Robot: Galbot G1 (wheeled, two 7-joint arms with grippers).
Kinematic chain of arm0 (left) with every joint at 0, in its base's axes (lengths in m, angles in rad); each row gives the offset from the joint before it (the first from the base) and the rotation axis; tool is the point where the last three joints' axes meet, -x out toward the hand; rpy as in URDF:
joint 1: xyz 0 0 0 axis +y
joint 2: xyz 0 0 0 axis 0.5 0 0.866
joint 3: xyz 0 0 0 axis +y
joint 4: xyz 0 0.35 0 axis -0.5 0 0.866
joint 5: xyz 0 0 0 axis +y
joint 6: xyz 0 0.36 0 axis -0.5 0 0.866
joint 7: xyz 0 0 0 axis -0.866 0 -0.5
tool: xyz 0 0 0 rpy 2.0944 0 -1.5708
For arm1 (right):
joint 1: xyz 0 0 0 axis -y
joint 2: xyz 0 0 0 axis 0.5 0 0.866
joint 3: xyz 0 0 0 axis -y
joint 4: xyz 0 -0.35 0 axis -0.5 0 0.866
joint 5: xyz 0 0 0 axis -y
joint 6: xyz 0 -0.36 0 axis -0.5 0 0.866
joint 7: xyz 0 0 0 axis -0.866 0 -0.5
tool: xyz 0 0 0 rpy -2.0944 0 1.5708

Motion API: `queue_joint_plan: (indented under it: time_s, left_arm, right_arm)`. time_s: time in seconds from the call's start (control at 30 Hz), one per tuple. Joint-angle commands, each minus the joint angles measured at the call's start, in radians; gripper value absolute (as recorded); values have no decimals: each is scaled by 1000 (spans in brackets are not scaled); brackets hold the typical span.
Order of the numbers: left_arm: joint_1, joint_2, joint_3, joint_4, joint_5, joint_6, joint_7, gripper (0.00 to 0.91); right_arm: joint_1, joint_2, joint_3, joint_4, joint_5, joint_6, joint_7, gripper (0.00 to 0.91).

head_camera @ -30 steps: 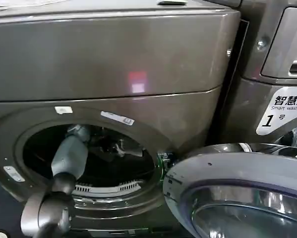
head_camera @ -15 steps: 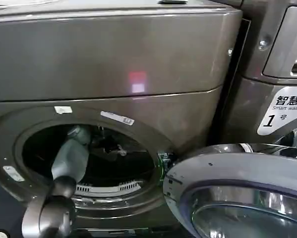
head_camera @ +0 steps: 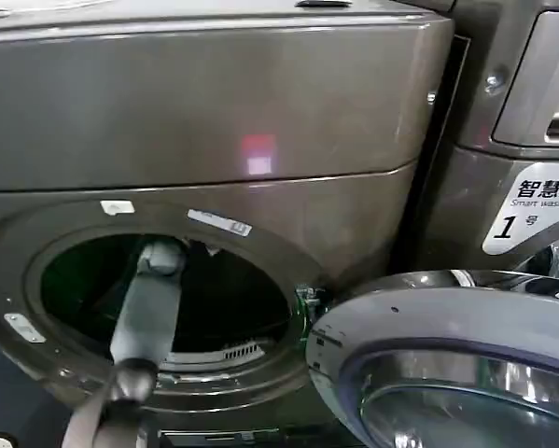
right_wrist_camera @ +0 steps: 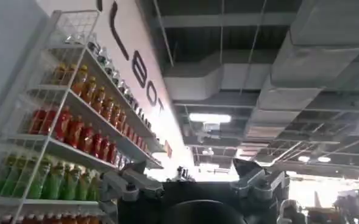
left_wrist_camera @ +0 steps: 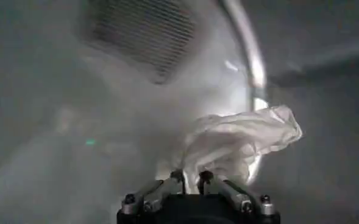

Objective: Grasp the clothes from the dryer.

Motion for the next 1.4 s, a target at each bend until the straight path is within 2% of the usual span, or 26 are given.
queue_joint_plan:
  time_s: [0.03,0.57,0.6,0.67,0.77,1.4]
  left_arm:
    - [73,-14,-1,-151,-230,112,-233,0]
    - [110,-15,16,-191,-224,117,-207,0]
    - [111,-16,16,-194,-224,119,-205,0]
    - [114,-16,18,-199,-222,119,-203,0]
    - [121,-15,21,-213,-218,121,-198,0]
    - [126,-15,23,-220,-214,119,-186,0]
  right_arm:
    - [-27,10,4,25,21,27,-5,907]
    - [-50,15,27,38,41,21,16,907]
    - [-50,18,30,58,41,-31,26,907]
    - [-47,20,37,86,57,-83,41,907]
    - [-52,27,24,81,96,-8,37,907]
    - [-50,34,27,76,82,-21,46,907]
